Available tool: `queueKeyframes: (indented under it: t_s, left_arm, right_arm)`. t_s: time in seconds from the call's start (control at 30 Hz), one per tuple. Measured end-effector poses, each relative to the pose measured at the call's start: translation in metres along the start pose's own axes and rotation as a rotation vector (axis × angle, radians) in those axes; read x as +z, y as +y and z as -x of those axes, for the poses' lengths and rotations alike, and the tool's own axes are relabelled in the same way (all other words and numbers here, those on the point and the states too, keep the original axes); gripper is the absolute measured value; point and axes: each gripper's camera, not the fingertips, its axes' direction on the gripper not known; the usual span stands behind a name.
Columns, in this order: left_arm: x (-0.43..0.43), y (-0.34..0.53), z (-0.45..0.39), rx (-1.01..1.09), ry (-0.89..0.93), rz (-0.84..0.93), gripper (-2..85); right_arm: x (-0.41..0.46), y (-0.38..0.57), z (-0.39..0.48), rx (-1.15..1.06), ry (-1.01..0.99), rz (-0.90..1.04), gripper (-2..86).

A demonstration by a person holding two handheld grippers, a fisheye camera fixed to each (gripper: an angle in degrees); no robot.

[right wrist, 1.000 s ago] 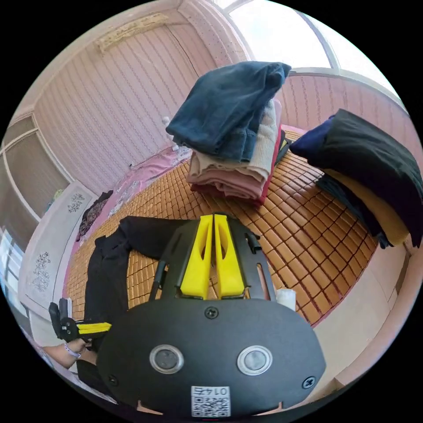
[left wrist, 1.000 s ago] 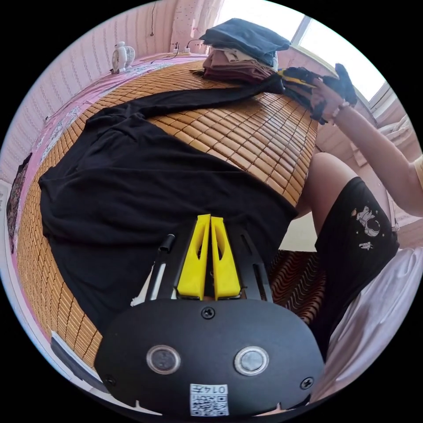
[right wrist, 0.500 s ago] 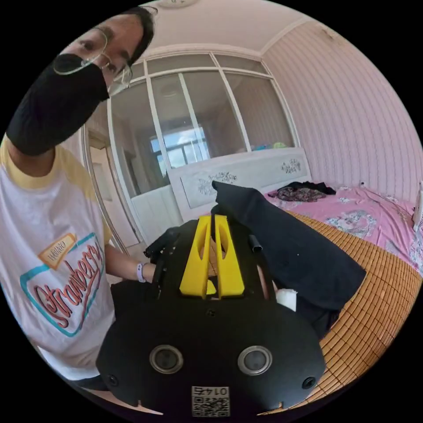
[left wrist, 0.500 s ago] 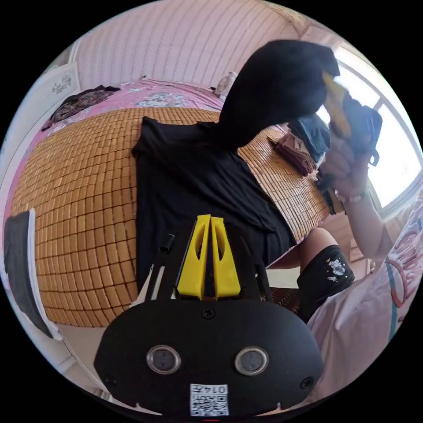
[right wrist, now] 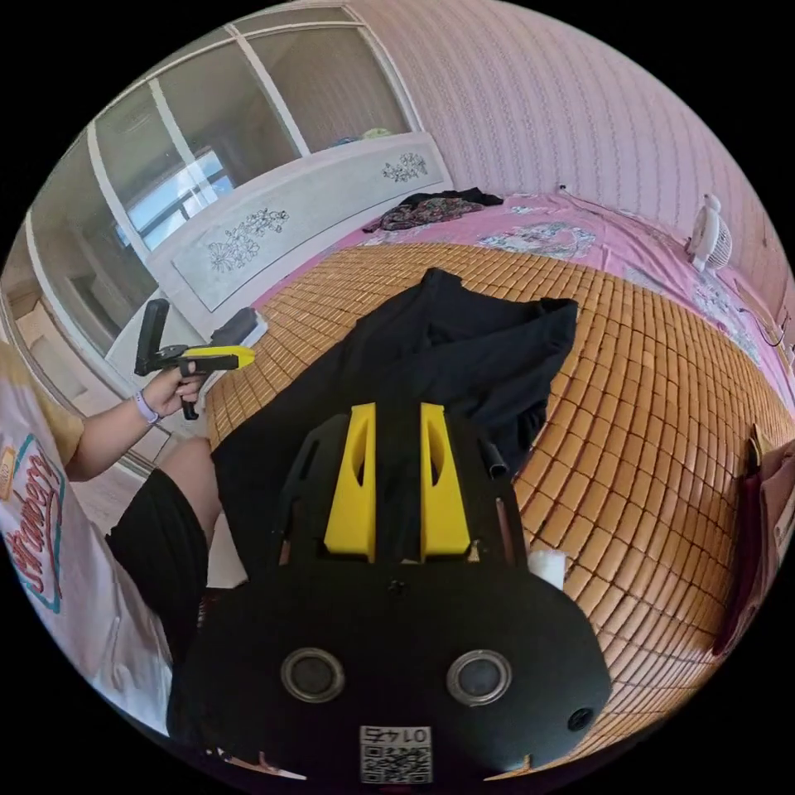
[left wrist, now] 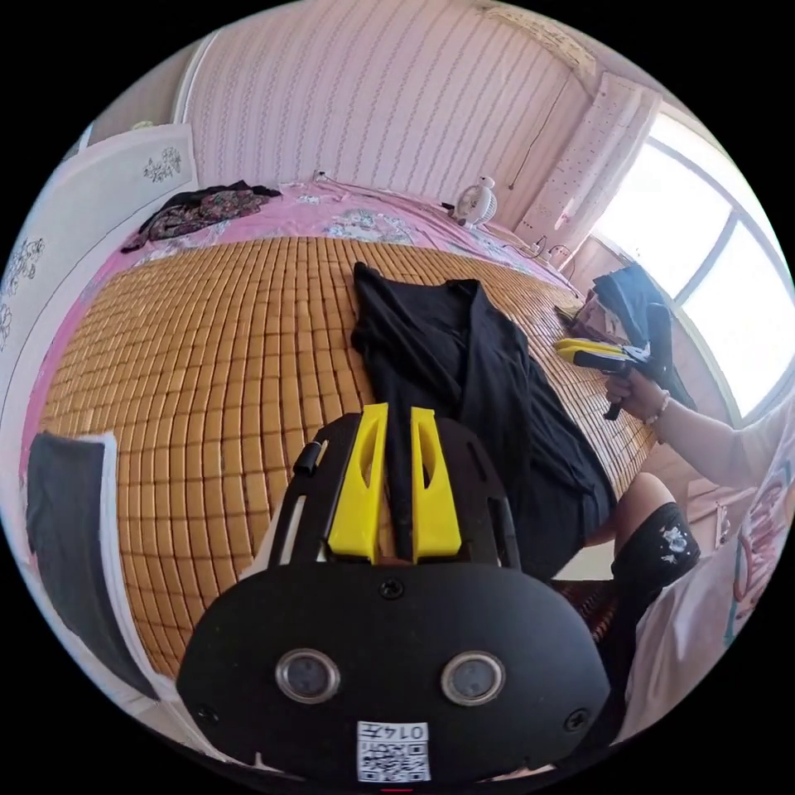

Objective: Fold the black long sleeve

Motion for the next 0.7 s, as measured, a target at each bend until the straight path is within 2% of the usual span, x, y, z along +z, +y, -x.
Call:
queueKeyframes:
  t_s: [0.13, 0.2, 0.37, 0.43, 0.47, 0.57, 0.7]
  left_arm:
    - [0.048, -0.078, 0.044, -0.027, 0.119, -0.086, 6.0]
    - [0.073, -0.108, 0.063, -0.077, 0.207, -0.065, 7.3]
    - [0.141, -0.160, 0.090, -0.206, 0.183, 0.016, 12.0]
    - [0.159, -0.171, 0.088, -0.186, 0.157, 0.078, 10.8]
    - [0.168, -0.177, 0.084, -0.146, 0.117, 0.115, 7.4]
    - [0.173, -0.191, 0.076, -0.072, 0.052, 0.181, 3.8]
    - [0.135, -0.205, 0.067, -0.009, 0.072, 0.059, 2.3]
  right_arm:
    - [0.034, -0.056, -0.077, 0.156, 0.153, -0.019, 11.0]
    - [0.053, -0.075, -0.103, 0.209, 0.186, 0.002, 11.6]
    - [0.098, -0.112, -0.150, 0.292, 0.196, 0.021, 10.7]
    - [0.115, -0.127, -0.168, 0.300, 0.122, 0.086, 7.5]
    - [0.117, -0.129, -0.172, 0.308, 0.101, 0.087, 6.6]
    - [0.106, -0.137, -0.192, 0.352, 0.045, 0.010, 2.2]
    - [0.060, -0.143, -0.204, 0.353, -0.058, -0.132, 0.9]
